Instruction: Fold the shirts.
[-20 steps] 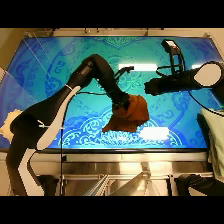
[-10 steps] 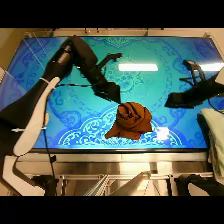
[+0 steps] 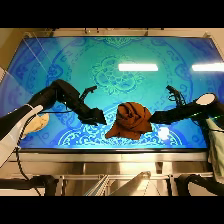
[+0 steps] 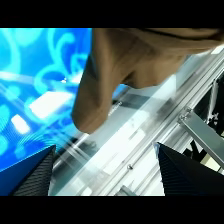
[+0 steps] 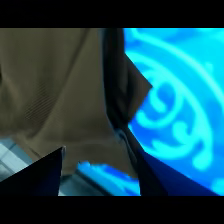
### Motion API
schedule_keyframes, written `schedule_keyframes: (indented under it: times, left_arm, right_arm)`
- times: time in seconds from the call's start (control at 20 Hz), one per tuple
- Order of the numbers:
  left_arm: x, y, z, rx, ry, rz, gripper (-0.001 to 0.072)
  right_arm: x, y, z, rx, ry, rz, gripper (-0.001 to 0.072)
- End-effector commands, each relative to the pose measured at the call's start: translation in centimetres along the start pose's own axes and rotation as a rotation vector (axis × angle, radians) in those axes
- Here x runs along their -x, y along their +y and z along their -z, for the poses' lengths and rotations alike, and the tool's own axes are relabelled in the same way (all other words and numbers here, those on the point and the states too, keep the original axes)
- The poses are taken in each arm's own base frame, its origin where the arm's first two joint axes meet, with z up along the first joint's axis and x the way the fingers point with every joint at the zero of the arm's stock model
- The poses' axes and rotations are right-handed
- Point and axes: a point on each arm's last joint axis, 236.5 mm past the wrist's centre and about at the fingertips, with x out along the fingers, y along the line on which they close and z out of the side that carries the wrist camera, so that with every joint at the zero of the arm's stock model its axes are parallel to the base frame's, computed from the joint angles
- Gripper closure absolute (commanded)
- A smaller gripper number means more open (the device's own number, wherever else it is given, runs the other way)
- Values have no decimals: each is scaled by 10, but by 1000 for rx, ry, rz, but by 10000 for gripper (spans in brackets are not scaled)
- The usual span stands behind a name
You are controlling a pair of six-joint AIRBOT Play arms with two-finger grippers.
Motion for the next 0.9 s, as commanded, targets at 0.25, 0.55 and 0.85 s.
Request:
schedule_keyframes:
  times: [0.25,0.55,0.85]
  left_arm:
    - [-40,11,-7,64,26,145,14]
    - [-67,-1,-14,3,89,132,300]
    - [-68,-9,-22,-32,98,137,689]
  right_arm:
    - [-32,12,-20,77,-88,-189,210]
    - [-31,14,-19,75,-83,-201,210]
    - [-30,17,-18,76,-79,-213,688]
